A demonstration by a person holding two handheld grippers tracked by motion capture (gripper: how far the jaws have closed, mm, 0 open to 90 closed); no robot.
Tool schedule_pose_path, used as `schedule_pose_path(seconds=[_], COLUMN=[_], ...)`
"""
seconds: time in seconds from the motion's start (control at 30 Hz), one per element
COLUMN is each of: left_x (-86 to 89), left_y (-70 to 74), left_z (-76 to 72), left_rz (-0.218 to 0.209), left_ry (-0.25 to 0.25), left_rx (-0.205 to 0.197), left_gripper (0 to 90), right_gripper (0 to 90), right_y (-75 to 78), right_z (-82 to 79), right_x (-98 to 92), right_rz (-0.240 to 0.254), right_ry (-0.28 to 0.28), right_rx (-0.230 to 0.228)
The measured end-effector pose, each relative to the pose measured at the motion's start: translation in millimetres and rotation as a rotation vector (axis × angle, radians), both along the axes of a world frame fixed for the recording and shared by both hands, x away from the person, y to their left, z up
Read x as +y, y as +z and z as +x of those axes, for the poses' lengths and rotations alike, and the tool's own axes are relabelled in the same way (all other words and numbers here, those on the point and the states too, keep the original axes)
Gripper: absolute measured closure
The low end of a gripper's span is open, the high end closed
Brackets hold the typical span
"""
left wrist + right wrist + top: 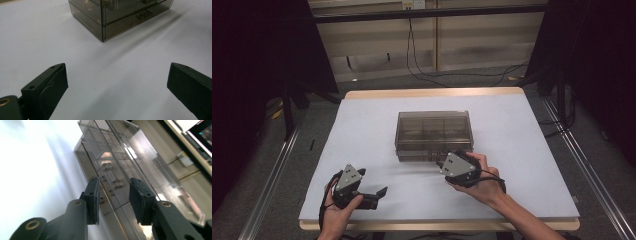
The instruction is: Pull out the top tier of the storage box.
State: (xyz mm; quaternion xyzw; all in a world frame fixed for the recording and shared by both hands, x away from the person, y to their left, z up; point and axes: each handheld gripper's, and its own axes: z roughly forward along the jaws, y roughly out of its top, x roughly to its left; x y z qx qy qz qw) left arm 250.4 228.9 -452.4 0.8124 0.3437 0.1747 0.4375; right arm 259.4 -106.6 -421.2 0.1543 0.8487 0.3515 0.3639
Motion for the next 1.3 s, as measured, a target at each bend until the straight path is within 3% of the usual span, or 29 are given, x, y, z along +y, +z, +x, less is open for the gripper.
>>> schedule_pose_path(seconds=[0.3, 0.4, 0.47, 0.9, 1.0, 1.1, 1.13, 1.2, 1.3], left_x=[0.0, 0.2, 0.1, -1.5, -1.6, -1.3, -1.2, -1.2, -1.1], left_y=[0.1, 0.2, 0.0, -0.7, -0.7, -0.7, -0.8, -1.0, -1.1], left_z=[-0.2, -0.2, -0.1, 0.2, 0.2, 0.2, 0.2, 0.3, 0.7], left_rz=[0.003, 0.002, 0.004, 0.004, 0.005, 0.006, 0.006, 0.004, 0.007], left_ry=[-0.003, 0.001, -0.001, -0.001, -0.001, -0.001, -0.002, 0.000, 0.000], left_rx=[0.000, -0.003, 0.002, 0.001, 0.000, 0.002, 0.002, 0.003, 0.006], left_gripper=[3.1, 3.1, 3.2, 3.1, 3.1, 3.2, 3.2, 3.1, 3.2], right_gripper=[67.6, 68.1, 67.9, 60.7, 60.5, 59.1, 59.0, 60.5, 61.5], right_y=[14.2, 20.2, 24.0, 39.0, 39.7, 40.3, 42.3, 47.7, 51.0], right_z=[7.6, 12.5, 14.3, 39.0, 45.4, 51.8, 52.2, 53.6, 57.7], right_x=[-15.6, -20.8, -25.8, -41.6, -42.8, -40.6, -40.1, -41.2, -41.0], right_rz=[0.123, 0.126, 0.140, 0.115, 0.115, 0.065, 0.046, 0.061, 0.041], right_ry=[0.085, 0.101, 0.105, 0.118, 0.146, 0.174, 0.164, 0.182, 0.205], right_rx=[0.126, 0.168, 0.172, 0.326, 0.365, 0.407, 0.390, 0.397, 0.415])
